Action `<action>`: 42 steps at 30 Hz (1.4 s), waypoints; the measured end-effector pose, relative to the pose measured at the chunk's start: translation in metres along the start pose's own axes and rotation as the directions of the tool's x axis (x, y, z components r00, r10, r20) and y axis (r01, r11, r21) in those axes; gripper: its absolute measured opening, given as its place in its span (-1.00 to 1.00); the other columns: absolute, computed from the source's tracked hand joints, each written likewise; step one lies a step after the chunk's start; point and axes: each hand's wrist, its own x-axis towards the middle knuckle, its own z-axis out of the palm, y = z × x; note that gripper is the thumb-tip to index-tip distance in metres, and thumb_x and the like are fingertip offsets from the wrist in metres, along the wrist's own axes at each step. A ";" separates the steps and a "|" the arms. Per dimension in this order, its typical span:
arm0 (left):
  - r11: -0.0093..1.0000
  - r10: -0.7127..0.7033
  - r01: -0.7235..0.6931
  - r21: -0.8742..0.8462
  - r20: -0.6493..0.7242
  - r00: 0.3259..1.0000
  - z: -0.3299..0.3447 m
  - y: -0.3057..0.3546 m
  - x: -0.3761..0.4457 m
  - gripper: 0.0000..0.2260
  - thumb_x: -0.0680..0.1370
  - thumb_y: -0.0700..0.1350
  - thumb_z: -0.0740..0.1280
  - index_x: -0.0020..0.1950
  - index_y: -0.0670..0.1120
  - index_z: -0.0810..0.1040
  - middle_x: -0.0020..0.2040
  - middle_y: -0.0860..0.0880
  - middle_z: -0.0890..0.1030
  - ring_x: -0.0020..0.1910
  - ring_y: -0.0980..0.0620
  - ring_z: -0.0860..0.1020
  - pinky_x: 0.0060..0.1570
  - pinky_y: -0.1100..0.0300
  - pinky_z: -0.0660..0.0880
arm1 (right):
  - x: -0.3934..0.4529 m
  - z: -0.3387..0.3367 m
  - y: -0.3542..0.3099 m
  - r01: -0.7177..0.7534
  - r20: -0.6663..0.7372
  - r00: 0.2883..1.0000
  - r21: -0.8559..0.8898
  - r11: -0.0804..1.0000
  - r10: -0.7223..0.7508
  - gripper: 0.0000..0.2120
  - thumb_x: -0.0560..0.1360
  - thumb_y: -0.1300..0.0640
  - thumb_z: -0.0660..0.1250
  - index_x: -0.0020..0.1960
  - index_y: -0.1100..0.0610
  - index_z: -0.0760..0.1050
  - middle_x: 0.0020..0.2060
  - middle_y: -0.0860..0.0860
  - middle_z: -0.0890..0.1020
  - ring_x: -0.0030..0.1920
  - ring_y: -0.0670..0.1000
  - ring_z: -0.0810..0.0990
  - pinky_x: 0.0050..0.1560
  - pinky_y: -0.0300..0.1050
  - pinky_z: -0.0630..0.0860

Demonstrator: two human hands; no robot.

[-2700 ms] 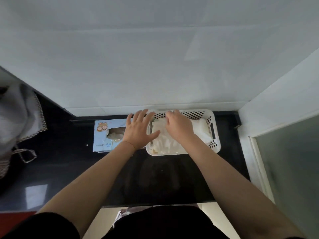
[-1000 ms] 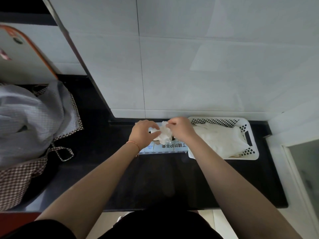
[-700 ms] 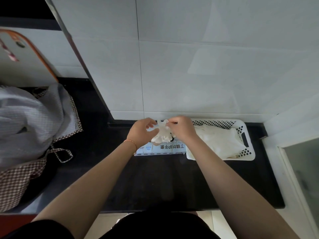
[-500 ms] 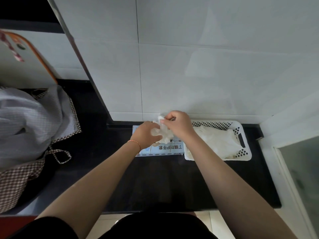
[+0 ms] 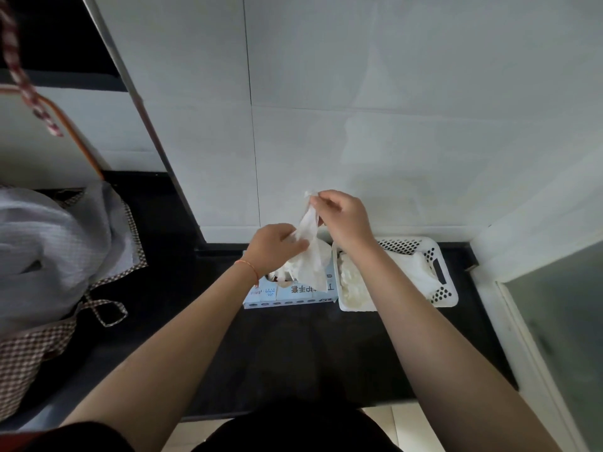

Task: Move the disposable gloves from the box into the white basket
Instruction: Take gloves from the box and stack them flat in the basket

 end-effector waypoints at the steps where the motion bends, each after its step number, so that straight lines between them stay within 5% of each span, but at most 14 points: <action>1: 0.998 -0.004 0.005 -0.065 0.016 1.000 -0.004 0.004 0.000 -0.64 0.51 -0.05 0.41 -0.38 -0.08 0.31 -0.42 0.01 0.33 -0.38 0.02 0.31 -0.30 0.16 0.25 | 0.000 -0.003 0.000 -0.015 -0.016 1.000 0.025 1.000 0.015 -0.79 0.56 0.01 0.35 -0.06 0.15 0.61 -0.37 -0.02 0.60 -0.37 -0.18 0.52 -0.26 -0.34 0.43; 3: 0.956 -0.031 0.036 -0.290 0.021 0.999 -0.011 0.012 0.000 -0.75 0.49 -0.09 0.41 -0.32 -0.13 0.44 -0.37 -0.03 0.42 -0.36 0.02 0.39 -0.28 0.16 0.33 | 0.001 -0.009 0.004 -0.089 0.054 0.995 0.050 0.995 0.086 -0.69 0.51 -0.16 0.36 0.05 0.07 0.59 -0.22 -0.08 0.65 -0.23 -0.25 0.60 -0.11 -0.39 0.48; 6: 0.791 -0.093 0.100 -0.603 0.043 0.995 -0.021 0.023 -0.002 -0.79 0.41 -0.06 0.39 -0.11 -0.20 0.54 -0.28 -0.13 0.50 -0.33 -0.05 0.46 -0.31 0.12 0.39 | 0.000 -0.011 0.023 -0.276 0.340 0.912 0.091 0.957 0.230 -0.39 0.34 -0.42 0.36 0.10 0.08 0.57 -0.06 -0.04 0.68 0.00 -0.04 0.65 0.15 -0.06 0.52; 10: 0.639 -0.182 0.194 -0.744 0.098 0.978 -0.026 0.017 -0.001 -0.76 0.40 -0.06 0.31 -0.03 -0.18 0.54 -0.20 -0.13 0.57 -0.20 -0.11 0.50 -0.30 0.09 0.36 | -0.011 -0.014 0.046 -0.495 0.560 0.741 0.081 0.865 0.371 -0.52 0.36 -0.15 0.53 0.09 0.18 0.60 -0.10 -0.05 0.67 0.01 -0.01 0.59 0.13 -0.08 0.45; 14: 0.589 -0.320 0.299 -0.751 0.123 0.939 -0.023 0.010 -0.002 -0.75 0.41 -0.10 0.26 0.02 -0.17 0.53 -0.11 -0.14 0.54 -0.22 -0.09 0.53 -0.52 0.25 0.42 | -0.020 -0.020 0.050 -0.618 0.572 0.691 0.151 0.772 0.442 -0.70 0.45 0.13 0.49 0.14 0.17 0.56 -0.03 0.08 0.64 0.02 0.11 0.58 0.21 0.08 0.50; 20: 0.532 -0.387 0.378 -0.758 0.179 0.904 -0.012 0.013 -0.011 -0.86 0.53 -0.15 0.17 -0.21 -0.13 0.43 -0.41 -0.05 0.47 -0.52 -0.01 0.39 -0.54 0.35 0.01 | -0.020 -0.031 0.045 -0.748 0.568 0.647 0.343 0.568 0.509 -0.45 0.57 -0.22 0.23 0.32 0.22 0.46 0.08 0.23 0.66 0.08 0.28 0.65 0.20 0.18 0.54; 25: 0.293 -0.258 0.380 -0.878 0.310 0.915 -0.007 0.024 -0.015 -0.81 0.46 -0.17 0.20 -0.34 -0.15 0.49 -0.39 -0.06 0.49 -0.51 0.01 0.48 -0.45 0.30 0.31 | -0.020 -0.036 0.054 -0.819 0.613 0.563 0.323 0.474 0.554 -0.45 0.60 -0.18 0.21 0.28 0.30 0.44 0.06 0.25 0.64 -0.02 0.28 0.65 0.23 0.20 0.48; 29: 0.377 -0.361 0.443 -0.813 0.312 0.879 0.000 0.019 -0.009 -0.83 0.53 -0.15 0.19 -0.26 -0.12 0.44 -0.41 -0.04 0.51 -0.50 0.01 0.48 -0.47 0.30 0.30 | -0.020 -0.041 0.051 -0.769 0.580 0.633 0.397 0.501 0.512 -0.70 0.56 0.07 0.34 0.22 0.21 0.51 0.00 0.13 0.63 -0.01 0.13 0.62 0.01 0.09 0.60; 31: 0.596 -0.435 0.497 -0.631 0.266 0.860 0.003 0.016 -0.005 -0.88 0.56 -0.15 0.22 -0.16 -0.13 0.47 -0.27 -0.07 0.54 -0.35 -0.03 0.54 -0.40 0.22 0.43 | -0.015 -0.045 0.052 -0.709 0.492 0.702 0.412 0.572 0.516 -0.73 0.54 0.21 0.36 0.22 0.24 0.51 0.01 0.15 0.62 -0.03 0.09 0.62 -0.14 -0.04 0.56; 33: 0.851 -0.447 0.478 -0.215 0.180 0.876 0.007 0.009 -0.001 -0.88 0.54 -0.13 0.31 -0.01 -0.17 0.48 -0.15 -0.07 0.51 -0.17 -0.07 0.50 -0.24 0.16 0.42 | -0.010 -0.050 0.052 -0.646 0.432 0.755 0.366 0.670 0.493 -0.77 0.52 0.29 0.35 0.17 0.28 0.50 0.00 0.18 0.61 -0.05 0.11 0.60 -0.14 -0.06 0.50; 35: 0.878 -0.440 0.449 -0.167 0.087 0.894 0.010 0.007 0.000 -0.81 0.50 -0.09 0.34 0.04 -0.15 0.47 -0.14 -0.05 0.50 -0.06 -0.07 0.48 -0.11 0.14 0.34 | -0.007 -0.054 0.050 -0.599 0.413 0.783 0.301 0.742 0.464 -0.80 0.50 0.32 0.38 0.11 0.29 0.51 -0.03 0.18 0.60 -0.03 0.14 0.58 -0.06 -0.01 0.46; 38: 0.914 -0.264 0.241 -0.327 -0.026 0.964 0.009 0.019 -0.002 -0.63 0.49 -0.21 0.30 0.29 -0.03 0.46 0.18 -0.01 0.50 0.14 0.00 0.48 0.00 0.20 0.38 | -0.005 -0.057 0.040 -0.542 0.474 0.772 0.142 0.828 0.424 -0.83 0.46 0.31 0.43 0.04 0.24 0.53 -0.08 0.11 0.61 -0.03 0.09 0.60 0.00 -0.06 0.52; 42: 0.947 0.070 0.019 -0.322 0.261 0.963 0.000 0.041 0.002 -0.56 0.41 -0.21 0.37 0.23 0.17 0.56 0.29 0.10 0.51 0.29 0.18 0.43 0.11 0.26 0.45 | -0.005 -0.059 0.023 -0.459 0.599 0.717 0.020 0.888 0.357 -0.84 0.47 0.28 0.44 0.03 0.16 0.54 -0.09 0.05 0.63 -0.02 0.03 0.62 0.09 -0.03 0.52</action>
